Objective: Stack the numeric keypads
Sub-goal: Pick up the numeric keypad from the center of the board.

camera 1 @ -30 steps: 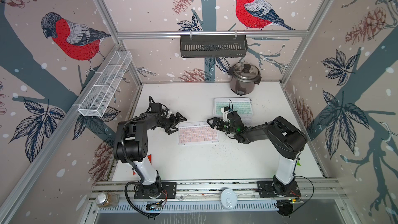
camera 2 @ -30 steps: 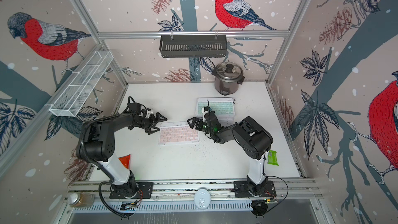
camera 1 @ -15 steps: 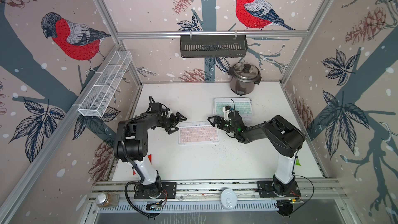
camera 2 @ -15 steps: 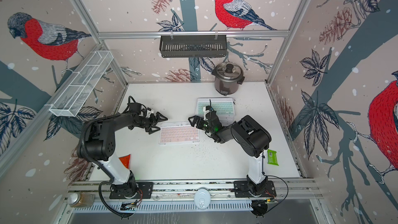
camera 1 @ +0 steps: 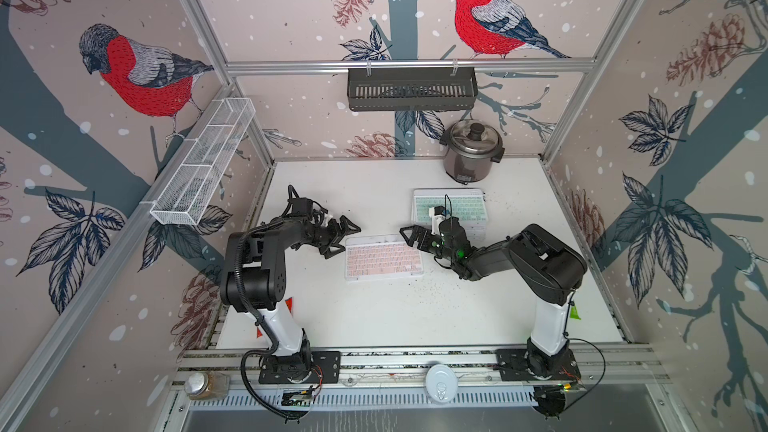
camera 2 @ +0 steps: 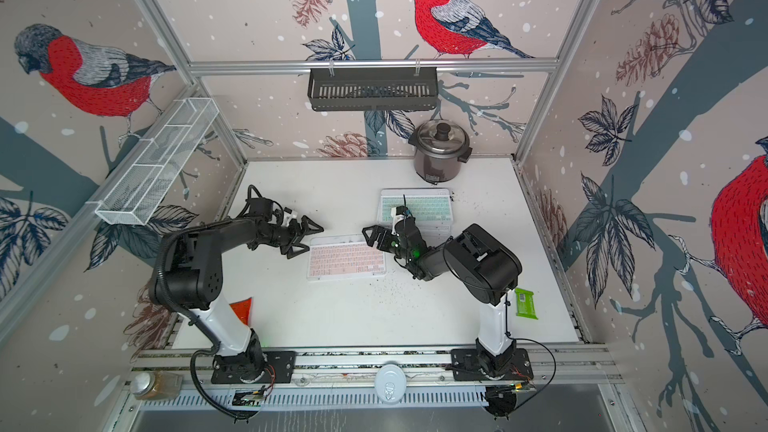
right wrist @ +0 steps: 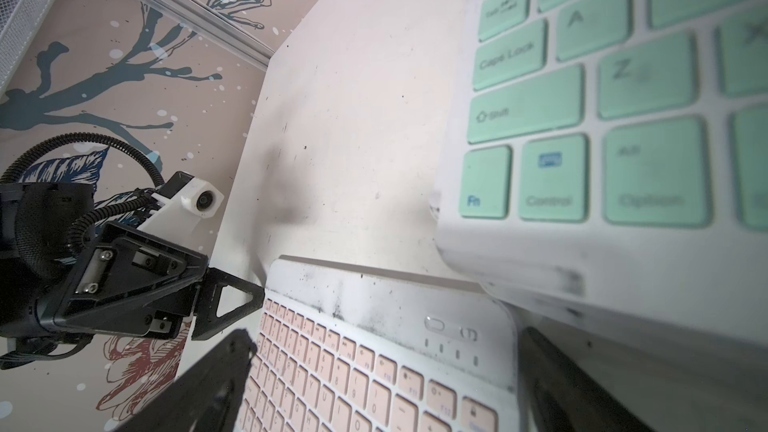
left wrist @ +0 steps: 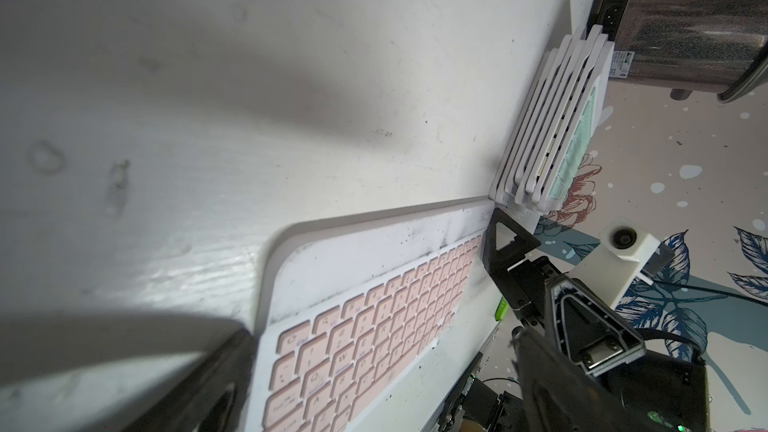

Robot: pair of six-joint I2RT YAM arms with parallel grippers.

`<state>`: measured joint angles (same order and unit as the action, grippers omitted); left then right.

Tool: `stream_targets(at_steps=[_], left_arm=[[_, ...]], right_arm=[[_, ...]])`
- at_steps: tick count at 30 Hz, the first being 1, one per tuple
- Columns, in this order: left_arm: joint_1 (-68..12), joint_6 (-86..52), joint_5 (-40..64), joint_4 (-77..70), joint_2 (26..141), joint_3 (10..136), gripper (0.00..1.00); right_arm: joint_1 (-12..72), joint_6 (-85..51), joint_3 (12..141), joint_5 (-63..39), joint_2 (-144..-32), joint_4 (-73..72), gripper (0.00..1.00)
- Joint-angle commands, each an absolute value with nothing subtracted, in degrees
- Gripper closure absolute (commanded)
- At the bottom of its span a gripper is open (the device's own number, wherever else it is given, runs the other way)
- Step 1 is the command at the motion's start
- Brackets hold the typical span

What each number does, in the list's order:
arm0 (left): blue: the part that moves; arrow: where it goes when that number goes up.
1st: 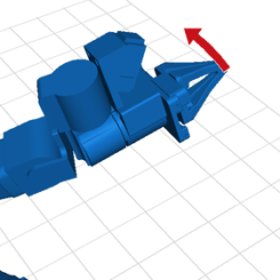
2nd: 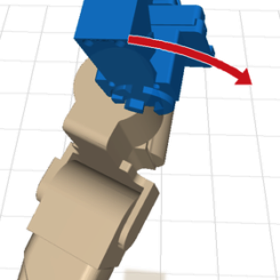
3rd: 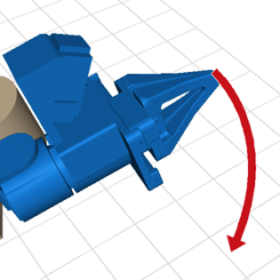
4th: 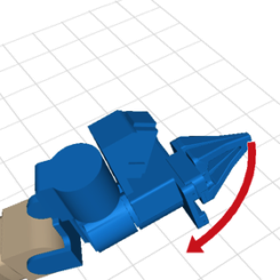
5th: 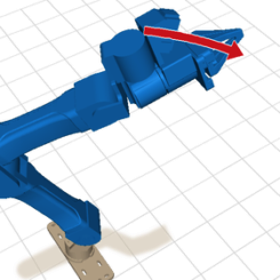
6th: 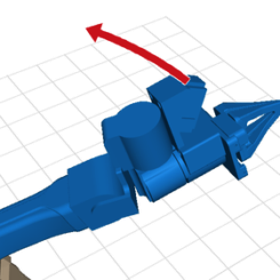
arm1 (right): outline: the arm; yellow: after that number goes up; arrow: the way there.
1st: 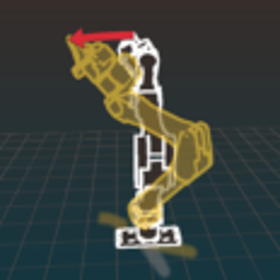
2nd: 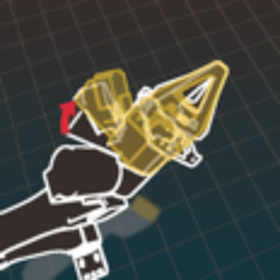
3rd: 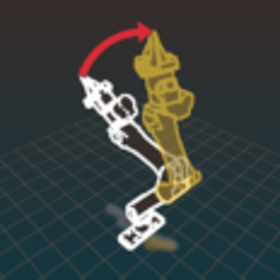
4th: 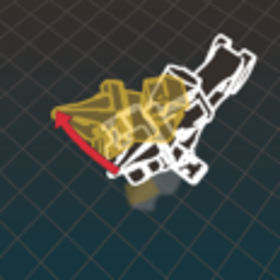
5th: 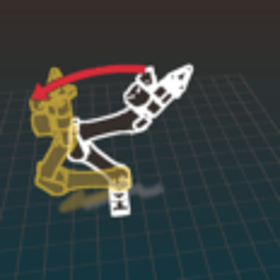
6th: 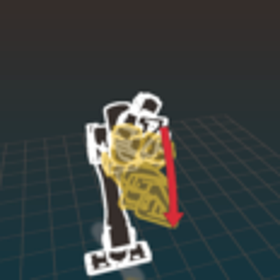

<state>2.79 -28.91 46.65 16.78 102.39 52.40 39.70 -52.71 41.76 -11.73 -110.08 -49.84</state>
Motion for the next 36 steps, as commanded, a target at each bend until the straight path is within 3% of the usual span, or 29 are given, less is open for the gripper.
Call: stream_targets(at_steps=[1, 24, 36], left_arm=[[2.50, -28.02, 35.37, 21.76, 104.22, 50.76, 0.01], [1.24, -36.21, 44.21, 13.41, 101.18, 49.45, 0.01], [-4.54, -41.87, 43.88, 8.56, 104.17, 54.57, 0.01]], right_arm=[[41.13, -55.98, 41.55, -23.35, -109.27, -56.63, 0.01], [43.67, -51.94, 48.06, -21.73, -101.56, -44.57, 0.01], [42.19, -54.49, 48.64, -21.67, -102.07, -45.80, 0.00]])
